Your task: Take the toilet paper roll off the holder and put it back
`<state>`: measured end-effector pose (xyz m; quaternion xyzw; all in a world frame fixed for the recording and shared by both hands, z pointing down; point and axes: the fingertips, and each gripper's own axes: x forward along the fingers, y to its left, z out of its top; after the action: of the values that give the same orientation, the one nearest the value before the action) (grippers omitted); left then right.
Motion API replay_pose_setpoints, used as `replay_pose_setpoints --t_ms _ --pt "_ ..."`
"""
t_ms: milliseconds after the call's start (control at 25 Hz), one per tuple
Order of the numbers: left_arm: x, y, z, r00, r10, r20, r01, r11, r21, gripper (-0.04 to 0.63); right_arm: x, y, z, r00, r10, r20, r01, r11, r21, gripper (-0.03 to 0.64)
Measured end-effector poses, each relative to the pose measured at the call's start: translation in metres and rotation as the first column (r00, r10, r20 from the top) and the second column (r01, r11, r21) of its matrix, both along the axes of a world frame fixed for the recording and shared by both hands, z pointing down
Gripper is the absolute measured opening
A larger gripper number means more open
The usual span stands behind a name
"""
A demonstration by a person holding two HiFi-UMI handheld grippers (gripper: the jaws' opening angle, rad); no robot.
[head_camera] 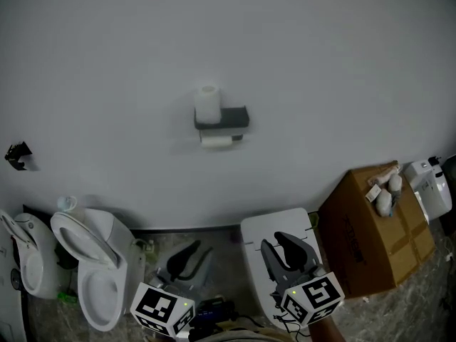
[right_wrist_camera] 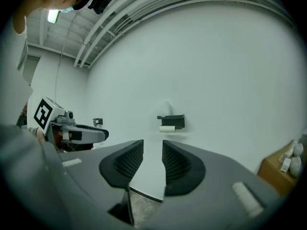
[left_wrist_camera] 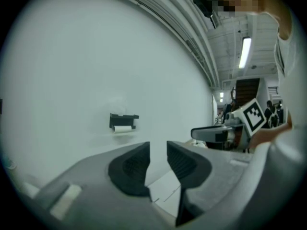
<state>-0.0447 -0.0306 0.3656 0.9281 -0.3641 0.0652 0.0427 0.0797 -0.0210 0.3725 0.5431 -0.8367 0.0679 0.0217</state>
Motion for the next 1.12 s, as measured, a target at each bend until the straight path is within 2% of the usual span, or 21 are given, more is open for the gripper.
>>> replay_pose_setpoints --t_ms 640,1120 --pt "-0.030 -0.107 -0.002 0.999 0.044 0.011 -0.044 0.999 0.008 0.103 -0.024 -0.103 0.002 0.999 0.044 -0.002 -0.044 0.999 -0.011 0.109" --pt "-0.042 -0.135 0.005 0.999 0.052 0.002 -0.052 0.998 -0.019 0.114 -0.028 -0.125 0.010 0.998 0.060 0.005 -0.060 0.997 -0.042 0.109"
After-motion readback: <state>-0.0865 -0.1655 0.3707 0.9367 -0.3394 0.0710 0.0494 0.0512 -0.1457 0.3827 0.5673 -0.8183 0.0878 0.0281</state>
